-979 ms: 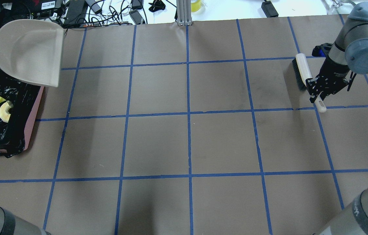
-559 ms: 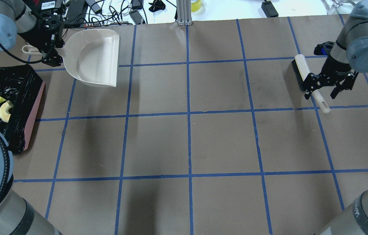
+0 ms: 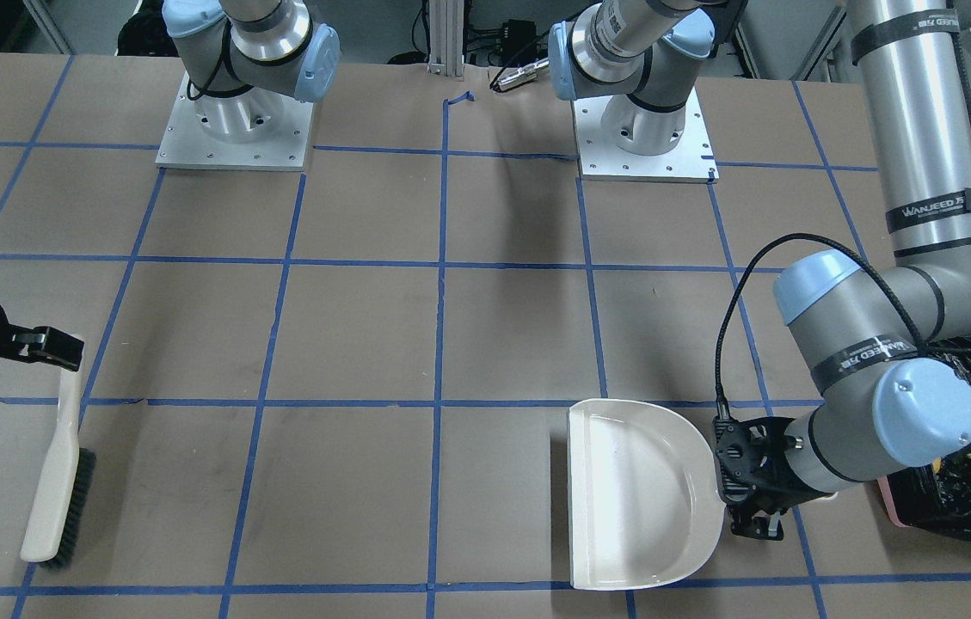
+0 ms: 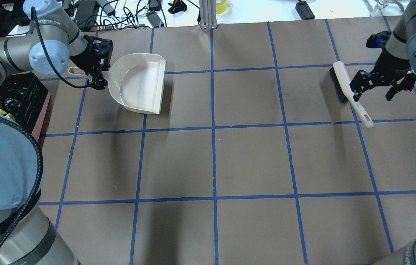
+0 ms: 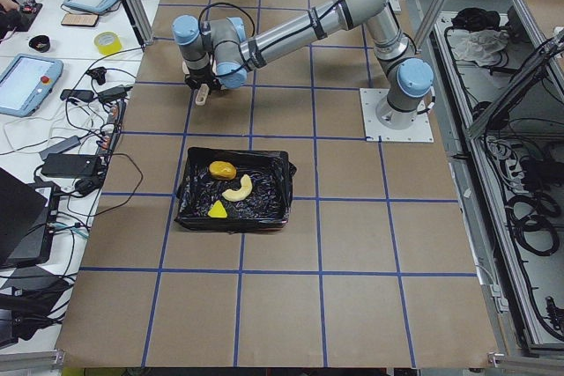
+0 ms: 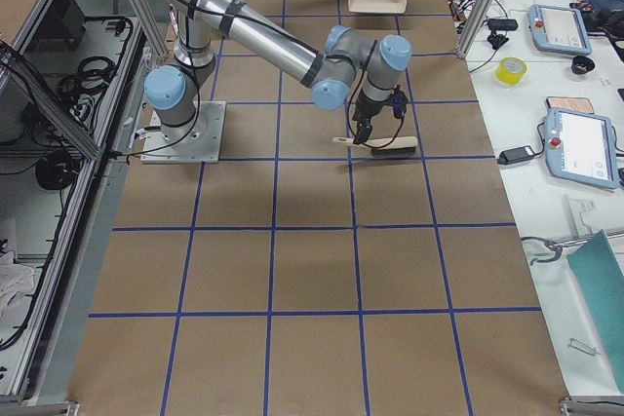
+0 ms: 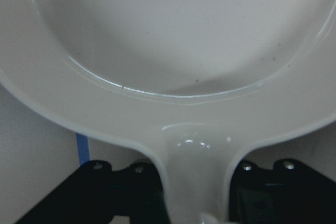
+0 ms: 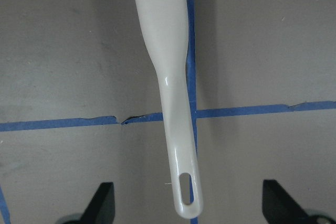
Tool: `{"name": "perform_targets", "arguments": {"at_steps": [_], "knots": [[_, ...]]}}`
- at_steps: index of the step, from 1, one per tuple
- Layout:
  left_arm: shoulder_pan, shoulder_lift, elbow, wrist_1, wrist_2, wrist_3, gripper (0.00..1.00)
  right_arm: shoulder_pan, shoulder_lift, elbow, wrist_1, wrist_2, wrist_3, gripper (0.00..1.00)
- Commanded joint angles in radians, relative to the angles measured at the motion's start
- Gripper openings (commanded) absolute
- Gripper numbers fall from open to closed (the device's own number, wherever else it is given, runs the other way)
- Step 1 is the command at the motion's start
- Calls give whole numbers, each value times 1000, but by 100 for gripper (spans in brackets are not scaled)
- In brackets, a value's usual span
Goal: Sweep and dump trash into bin
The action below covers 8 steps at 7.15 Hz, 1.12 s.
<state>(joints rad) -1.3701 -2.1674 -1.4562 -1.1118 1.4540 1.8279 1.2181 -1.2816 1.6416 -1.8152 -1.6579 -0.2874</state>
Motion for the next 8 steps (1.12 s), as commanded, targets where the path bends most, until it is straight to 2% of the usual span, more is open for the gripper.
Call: {"name": "perform_targets", "arguments": {"at_steps": [1,3,4,5,6,7,8], "knots": [[-1,-9,-29,56,2,5,0,67,-129,0,77,39,93,100],[-1,-18,-38,66,3,2,0,185,-203,0,92,41,157,100],[-1,-19,-41,64,3,2,11,248,-240,1,112,46,224,100],[-1,-20,-46,64,5,2,34,315,-260,0,119,44,241,100],[-1,-22,-47,64,5,1,66,337,-275,3,125,44,257,100],[-1,-22,-52,64,6,1,74,339,-280,3,138,44,260,100],[-1,-17,-49,60,6,-2,77,339,-280,3,142,55,264,100]]}}
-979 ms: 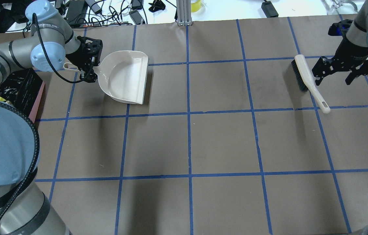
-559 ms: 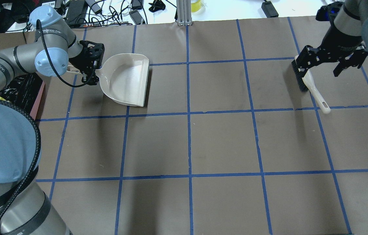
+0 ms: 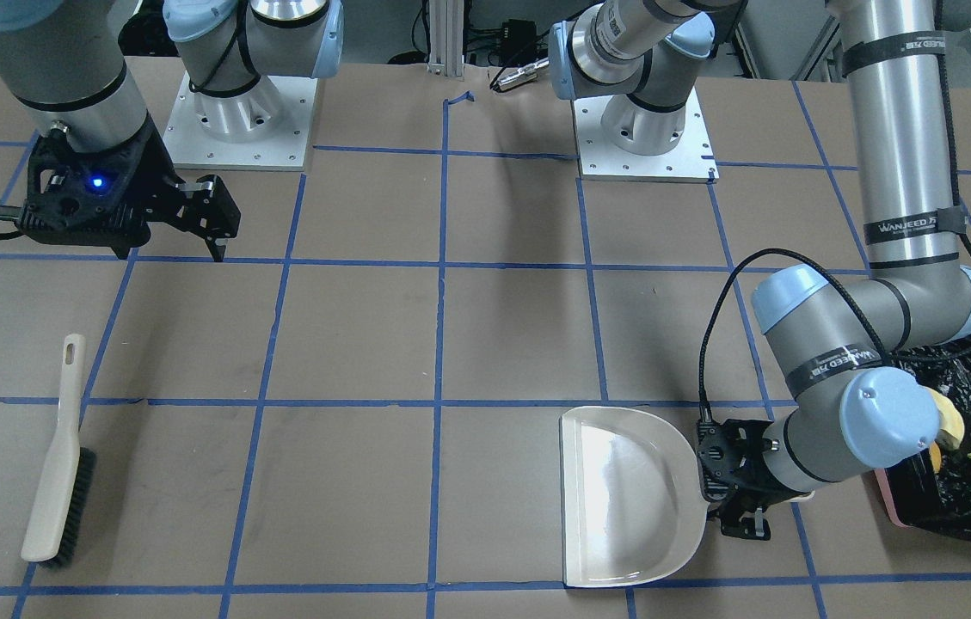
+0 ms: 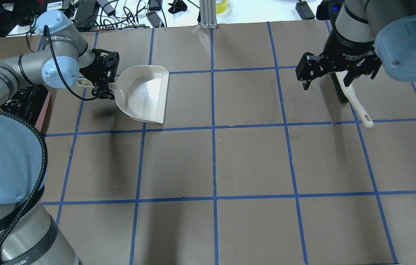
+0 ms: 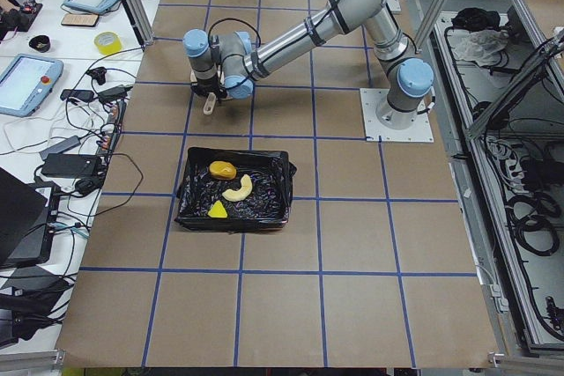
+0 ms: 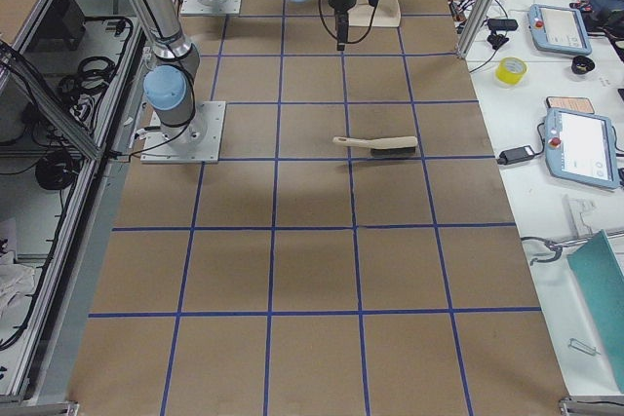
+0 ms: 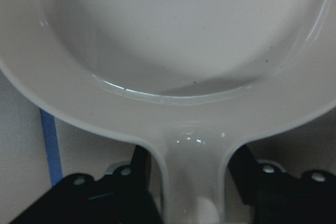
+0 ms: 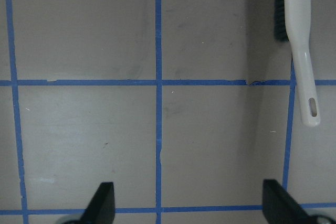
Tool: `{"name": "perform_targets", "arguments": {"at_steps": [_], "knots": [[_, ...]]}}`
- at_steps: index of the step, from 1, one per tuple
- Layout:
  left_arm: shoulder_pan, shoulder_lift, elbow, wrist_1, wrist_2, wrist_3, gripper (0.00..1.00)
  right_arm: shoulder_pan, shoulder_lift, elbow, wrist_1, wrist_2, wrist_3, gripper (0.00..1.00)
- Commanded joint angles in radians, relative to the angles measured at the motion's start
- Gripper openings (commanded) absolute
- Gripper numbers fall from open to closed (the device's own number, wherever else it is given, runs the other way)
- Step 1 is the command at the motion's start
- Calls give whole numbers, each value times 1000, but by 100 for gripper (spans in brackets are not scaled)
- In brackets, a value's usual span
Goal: Sweep and dump trash into bin
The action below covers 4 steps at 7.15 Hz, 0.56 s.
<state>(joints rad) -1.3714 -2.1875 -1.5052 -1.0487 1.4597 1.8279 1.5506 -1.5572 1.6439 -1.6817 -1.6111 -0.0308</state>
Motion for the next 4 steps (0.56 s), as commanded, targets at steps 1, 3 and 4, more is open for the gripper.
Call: {"name": "perform_targets", "arguments": {"at_steps": [1,3,4], "knots": [[0,30,6,-13,1,-12,78,5,8,-3,-7,69,5,100],[0,101,5,-104,-4,-98,78,-6,8,-3,3,125,-18,100],[-3,160,20,-129,1,-204,78,-1,-3,-1,7,116,-8,100]]}}
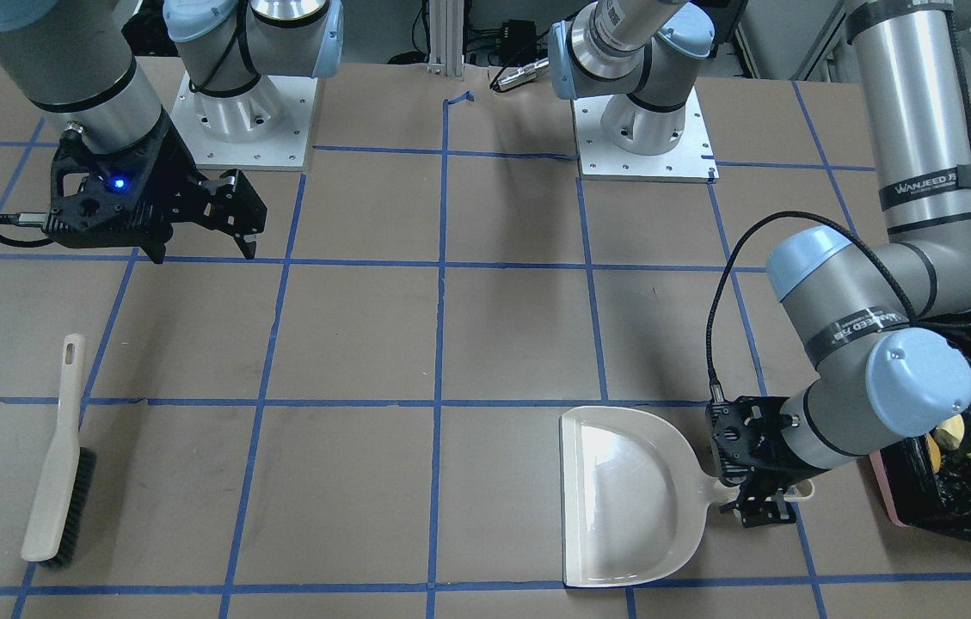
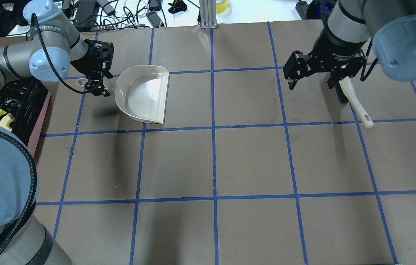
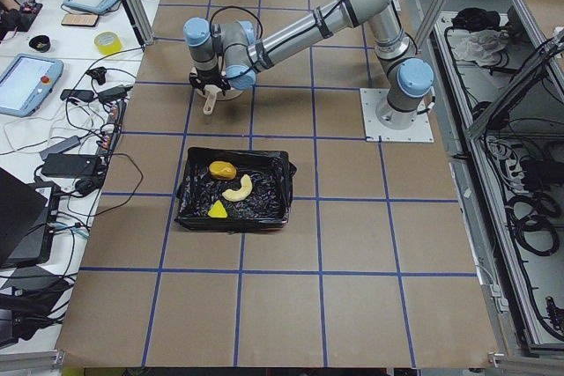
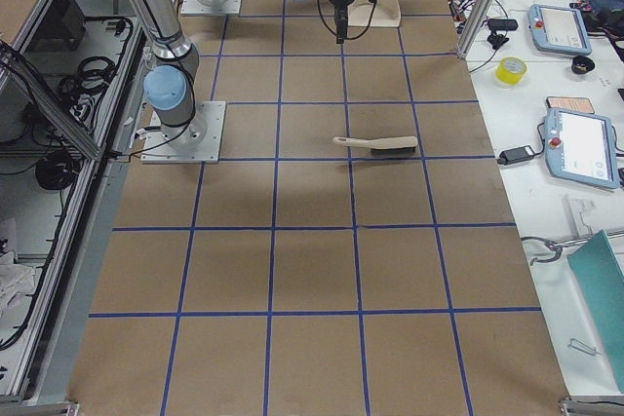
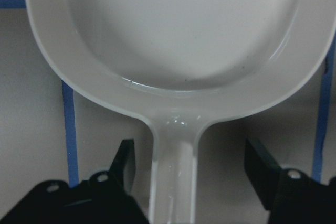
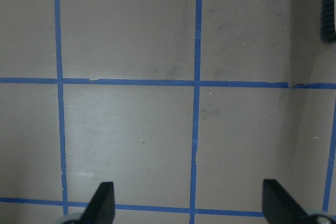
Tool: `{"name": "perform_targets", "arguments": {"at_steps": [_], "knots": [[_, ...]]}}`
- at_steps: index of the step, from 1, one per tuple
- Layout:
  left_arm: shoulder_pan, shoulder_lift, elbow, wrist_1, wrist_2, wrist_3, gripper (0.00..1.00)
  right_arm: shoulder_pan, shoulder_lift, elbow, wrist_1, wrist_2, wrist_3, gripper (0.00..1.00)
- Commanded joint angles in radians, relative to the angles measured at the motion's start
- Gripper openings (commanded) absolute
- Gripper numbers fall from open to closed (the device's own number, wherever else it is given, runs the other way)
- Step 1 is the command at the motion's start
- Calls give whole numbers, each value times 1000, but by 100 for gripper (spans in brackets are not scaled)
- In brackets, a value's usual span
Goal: Sweep and dump trash into bin
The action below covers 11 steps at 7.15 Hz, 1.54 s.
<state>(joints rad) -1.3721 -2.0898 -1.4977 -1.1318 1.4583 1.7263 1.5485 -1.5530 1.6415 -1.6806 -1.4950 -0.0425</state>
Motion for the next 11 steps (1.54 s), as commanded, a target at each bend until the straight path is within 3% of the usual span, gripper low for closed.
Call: {"name": "perform_targets", "arguments": {"at_steps": [1,4,6,7,9,11], "knots": [[-13,133,13,-110,1,-194,78,1,-6,6,7,-5,15,100],[-18,333,17,-345,7,-634,93,2,-36,11,10,-14,15,100],[-27,423,5,-390,5,-979,99,2,-35,11,9,-27,15,100],[-41,465,-5,-436,10,-1061,100,2,-35,12,9,-27,15,100],[-129,496,-33,-456,130,-1477,100,1,-35,12,4,-28,15,100],[-225,507,-64,-430,185,-1608,100,1,-33,12,-2,-30,12,100]]}}
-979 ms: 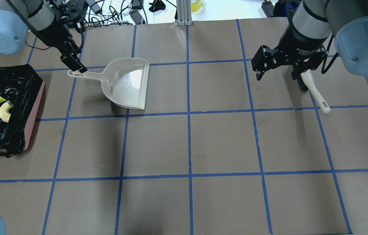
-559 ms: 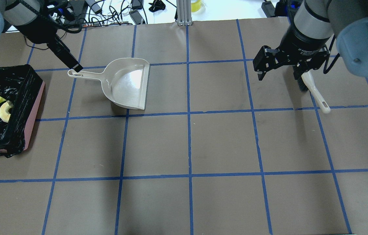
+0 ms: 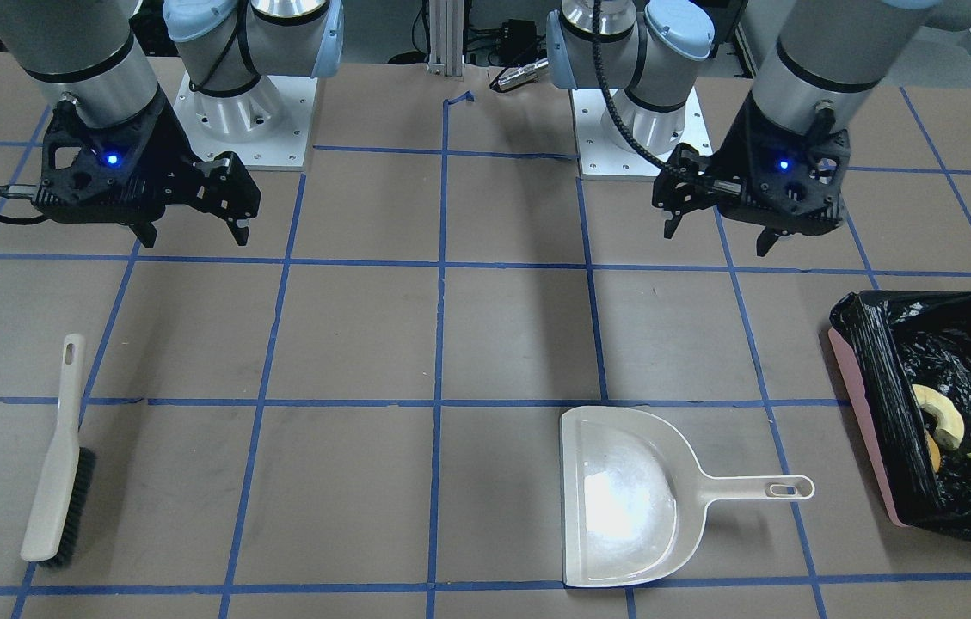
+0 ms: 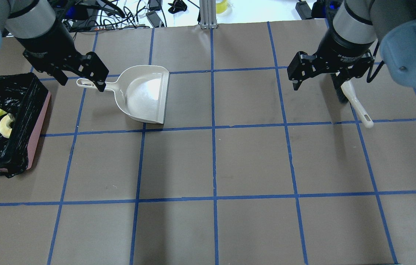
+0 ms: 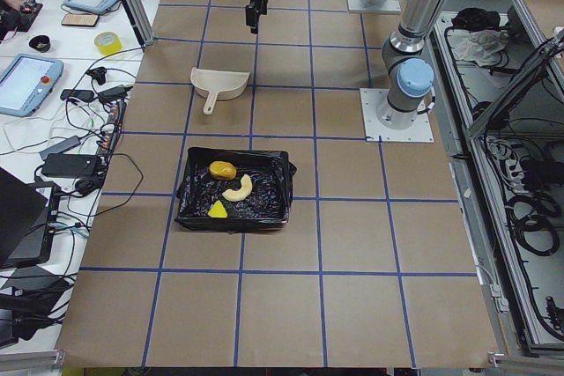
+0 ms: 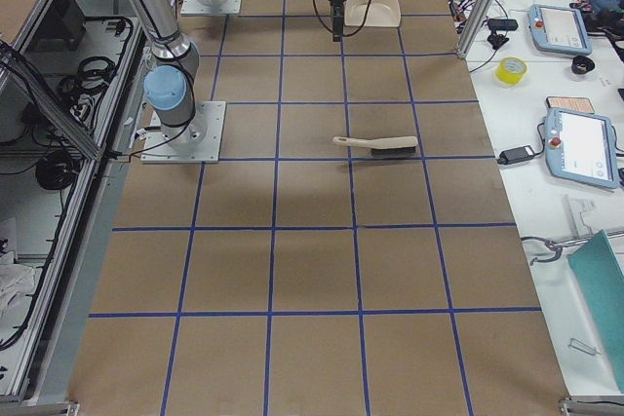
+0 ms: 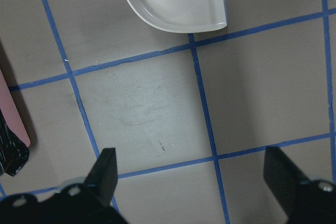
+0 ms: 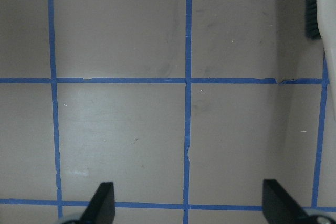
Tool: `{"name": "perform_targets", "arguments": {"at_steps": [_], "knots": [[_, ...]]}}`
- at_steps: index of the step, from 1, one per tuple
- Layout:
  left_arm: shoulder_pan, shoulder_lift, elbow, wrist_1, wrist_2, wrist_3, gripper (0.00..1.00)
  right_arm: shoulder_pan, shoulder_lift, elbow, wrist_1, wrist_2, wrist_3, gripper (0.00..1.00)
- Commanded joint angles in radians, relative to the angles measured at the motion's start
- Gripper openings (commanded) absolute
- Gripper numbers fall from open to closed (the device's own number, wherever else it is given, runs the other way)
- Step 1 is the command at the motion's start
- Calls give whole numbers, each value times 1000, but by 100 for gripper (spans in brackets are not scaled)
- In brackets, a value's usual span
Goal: Sweep and dump trash into bin
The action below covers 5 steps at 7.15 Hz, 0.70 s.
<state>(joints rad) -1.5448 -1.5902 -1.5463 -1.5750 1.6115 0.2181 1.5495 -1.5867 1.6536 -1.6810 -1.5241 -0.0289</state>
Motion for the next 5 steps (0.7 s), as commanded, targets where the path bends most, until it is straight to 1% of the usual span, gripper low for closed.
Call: {"name": "perform_targets", "arguments": {"at_steps": [1,5], "knots": [[-55,15,-17,13,27,-133,100,0,-1,0,-3,-1,-2,100],[-51,18,-41,18,34,-135,100,0,2,0,-8,-1,-15,100]]}}
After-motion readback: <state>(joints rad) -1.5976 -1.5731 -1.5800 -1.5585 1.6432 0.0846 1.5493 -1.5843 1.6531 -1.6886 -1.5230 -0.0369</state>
